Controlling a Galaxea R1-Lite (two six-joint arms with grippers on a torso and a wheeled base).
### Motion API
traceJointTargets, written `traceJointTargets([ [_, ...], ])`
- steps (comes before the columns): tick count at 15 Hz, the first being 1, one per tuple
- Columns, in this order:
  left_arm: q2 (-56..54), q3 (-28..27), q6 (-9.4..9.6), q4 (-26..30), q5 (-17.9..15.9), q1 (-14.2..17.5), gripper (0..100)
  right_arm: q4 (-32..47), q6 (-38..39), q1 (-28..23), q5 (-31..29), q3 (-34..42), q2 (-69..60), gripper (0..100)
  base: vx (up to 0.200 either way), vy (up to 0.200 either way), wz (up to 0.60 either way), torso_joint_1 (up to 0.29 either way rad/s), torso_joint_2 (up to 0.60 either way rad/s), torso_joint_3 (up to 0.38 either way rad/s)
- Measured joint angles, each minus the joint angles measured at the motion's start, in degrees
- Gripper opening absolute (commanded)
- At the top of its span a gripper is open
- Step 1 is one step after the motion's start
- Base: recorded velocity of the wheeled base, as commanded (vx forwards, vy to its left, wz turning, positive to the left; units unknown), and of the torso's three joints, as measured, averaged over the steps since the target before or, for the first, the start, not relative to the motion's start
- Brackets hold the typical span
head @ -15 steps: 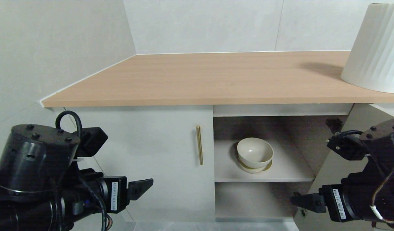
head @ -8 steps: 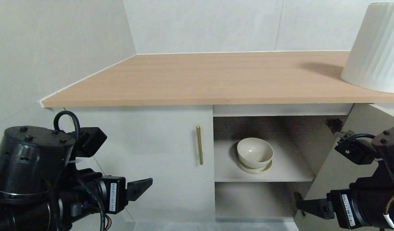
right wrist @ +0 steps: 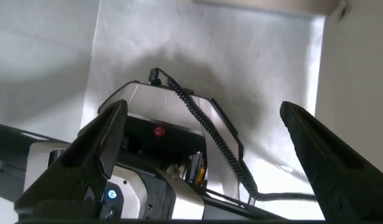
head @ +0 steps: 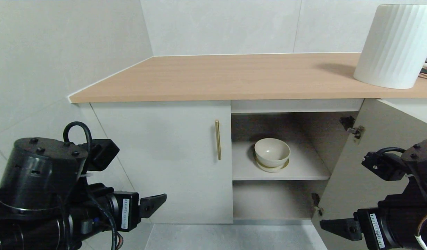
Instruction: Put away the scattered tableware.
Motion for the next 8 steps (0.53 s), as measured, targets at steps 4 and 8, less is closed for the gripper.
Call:
traceJointTargets([
  [4, 0.0, 0.0, -0.02, 0.0, 0.1, 0.0, 100, 0.1, -1.0, 0.1, 0.0, 0.1, 0.3, 100, -0.200, 0.000, 0.00, 0.004, 0.00, 0.007],
  [8, 0.1, 0.0, -0.02, 0.0, 0.0, 0.0, 100, 0.0, -1.6, 0.2, 0.0, 0.7, 0.3, 100, -0.200, 0.000, 0.00, 0.001, 0.00, 0.001],
])
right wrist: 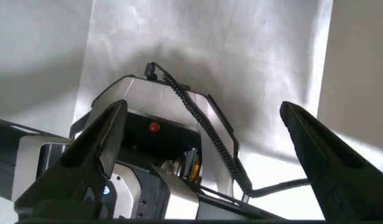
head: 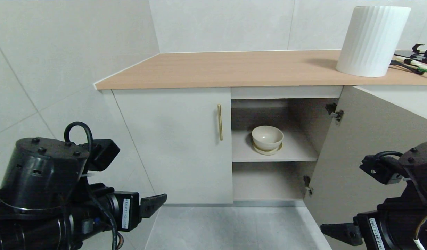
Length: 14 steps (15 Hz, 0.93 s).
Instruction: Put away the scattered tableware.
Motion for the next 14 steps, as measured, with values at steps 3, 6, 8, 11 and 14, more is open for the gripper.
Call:
traceJointTargets([
  [3, 0.1, 0.0, 0.00, 0.0, 0.0, 0.0, 100, 0.1, 0.0, 0.1, 0.0, 0.1, 0.0, 100, -0.200, 0.000, 0.00, 0.001, 0.00, 0.004],
  [6, 0.2, 0.0, 0.00, 0.1, 0.0, 0.0, 100, 0.1, -0.1, 0.2, 0.0, 0.1, 0.1, 100, -0.067, 0.000, 0.00, -0.001, 0.00, -0.001],
  [8, 0.1, 0.1, 0.05, 0.1, 0.0, 0.0, 100, 0.2, 0.0, 0.3, 0.0, 0.1, 0.0, 100, 0.000, 0.000, 0.00, 0.000, 0.00, 0.000],
  [11, 0.2, 0.1, 0.07, 0.0, 0.0, 0.0, 100, 0.3, 0.0, 0.3, 0.0, 0.1, 0.0, 100, 0.000, 0.000, 0.00, 0.000, 0.00, 0.000],
  [14, 0.3, 0.1, 0.07, 0.0, 0.0, 0.0, 100, 0.3, 0.0, 0.3, 0.0, 0.1, -0.1, 100, 0.000, 0.000, 0.00, 0.000, 0.00, 0.000],
])
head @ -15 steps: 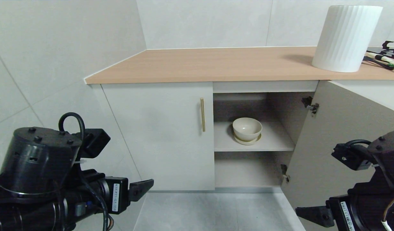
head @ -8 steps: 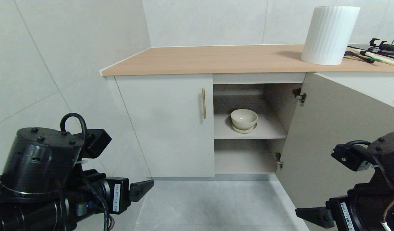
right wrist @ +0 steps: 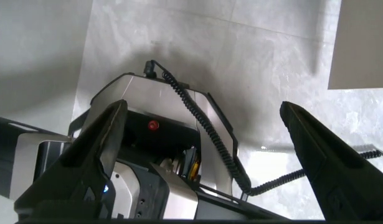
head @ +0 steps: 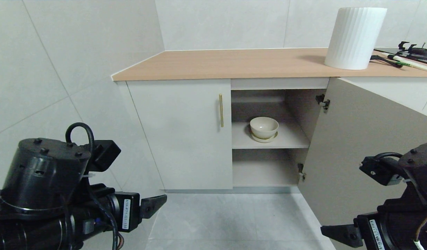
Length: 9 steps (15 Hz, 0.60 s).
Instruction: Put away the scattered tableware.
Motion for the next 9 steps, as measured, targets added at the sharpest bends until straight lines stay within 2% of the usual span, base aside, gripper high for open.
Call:
traceJointTargets([
  [5, -0.1, 0.0, 0.17, 0.0, 0.0, 0.0, 100, 0.5, -0.3, 0.0, -0.4, 0.0, -0.7, 100, 0.000, 0.000, 0.00, 0.000, 0.00, 0.000],
  [9, 0.0, 0.2, 0.22, 0.1, 0.0, -0.1, 100, 5.3, -1.6, 0.0, -1.8, -0.6, -2.1, 100, 0.000, -0.200, 0.00, 0.004, 0.00, -0.001],
])
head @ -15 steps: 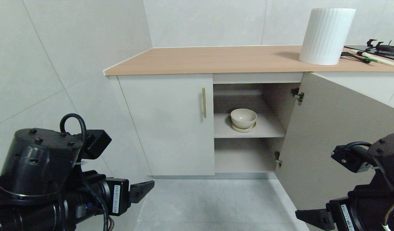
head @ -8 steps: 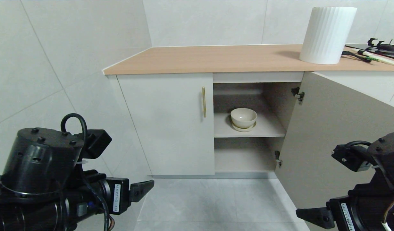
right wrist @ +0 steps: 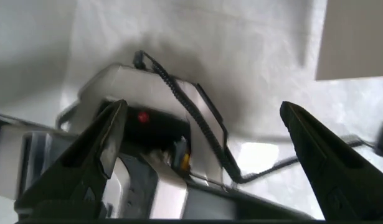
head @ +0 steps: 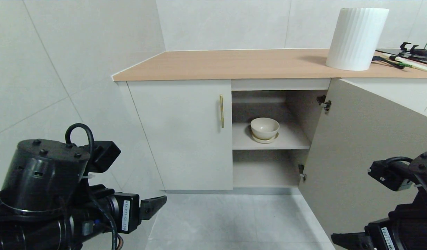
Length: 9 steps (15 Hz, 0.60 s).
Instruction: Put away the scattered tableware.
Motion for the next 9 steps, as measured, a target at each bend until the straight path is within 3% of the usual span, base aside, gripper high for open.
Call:
traceJointTargets([
  [8, 0.0, 0.1, -0.02, -0.1, 0.1, 0.0, 100, 18.8, -4.8, -0.3, -2.7, -3.6, -4.8, 100, 0.000, -0.200, 0.00, 0.001, 0.00, 0.000],
  [9, 0.0, 0.1, -0.02, 0.0, 0.1, 0.0, 100, 21.4, -5.4, -0.7, -2.7, -4.4, -5.5, 100, 0.000, 0.000, 0.00, 0.000, 0.00, 0.000],
])
